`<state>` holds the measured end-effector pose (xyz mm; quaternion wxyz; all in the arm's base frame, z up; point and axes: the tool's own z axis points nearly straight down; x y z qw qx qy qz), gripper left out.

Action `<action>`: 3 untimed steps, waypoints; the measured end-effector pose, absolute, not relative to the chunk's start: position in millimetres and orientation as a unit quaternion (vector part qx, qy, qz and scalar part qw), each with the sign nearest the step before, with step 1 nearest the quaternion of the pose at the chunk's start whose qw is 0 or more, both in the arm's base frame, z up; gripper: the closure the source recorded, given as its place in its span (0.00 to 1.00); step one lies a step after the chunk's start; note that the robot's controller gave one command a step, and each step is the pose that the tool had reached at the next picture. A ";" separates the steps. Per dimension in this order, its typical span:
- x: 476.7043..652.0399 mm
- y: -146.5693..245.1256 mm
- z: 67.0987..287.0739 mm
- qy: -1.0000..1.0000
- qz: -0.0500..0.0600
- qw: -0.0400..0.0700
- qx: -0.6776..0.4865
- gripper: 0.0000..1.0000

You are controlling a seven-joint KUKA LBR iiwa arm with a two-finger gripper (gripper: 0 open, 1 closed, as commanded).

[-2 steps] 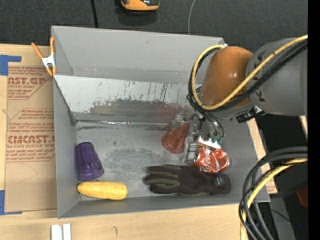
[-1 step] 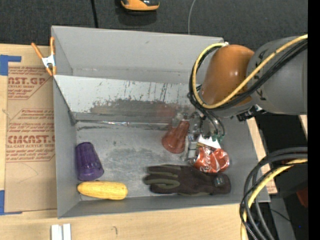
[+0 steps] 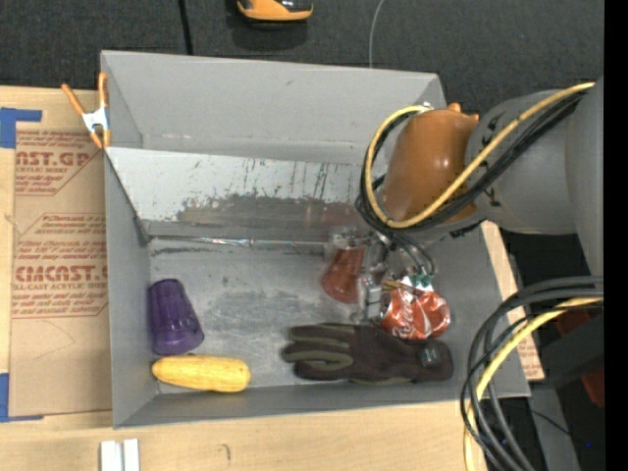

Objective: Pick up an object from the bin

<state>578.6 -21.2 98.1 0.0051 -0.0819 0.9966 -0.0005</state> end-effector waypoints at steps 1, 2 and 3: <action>495.8 -12.4 118.1 0.995 0.001 -0.001 -0.101 0.00; 539.4 -29.6 112.5 0.986 0.001 -0.004 -0.164 0.00; 537.1 -15.6 90.8 0.989 0.002 -0.003 -0.151 0.00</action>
Offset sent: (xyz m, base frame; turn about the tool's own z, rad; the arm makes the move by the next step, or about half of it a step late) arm 0.0037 -0.0215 0.0054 -0.2314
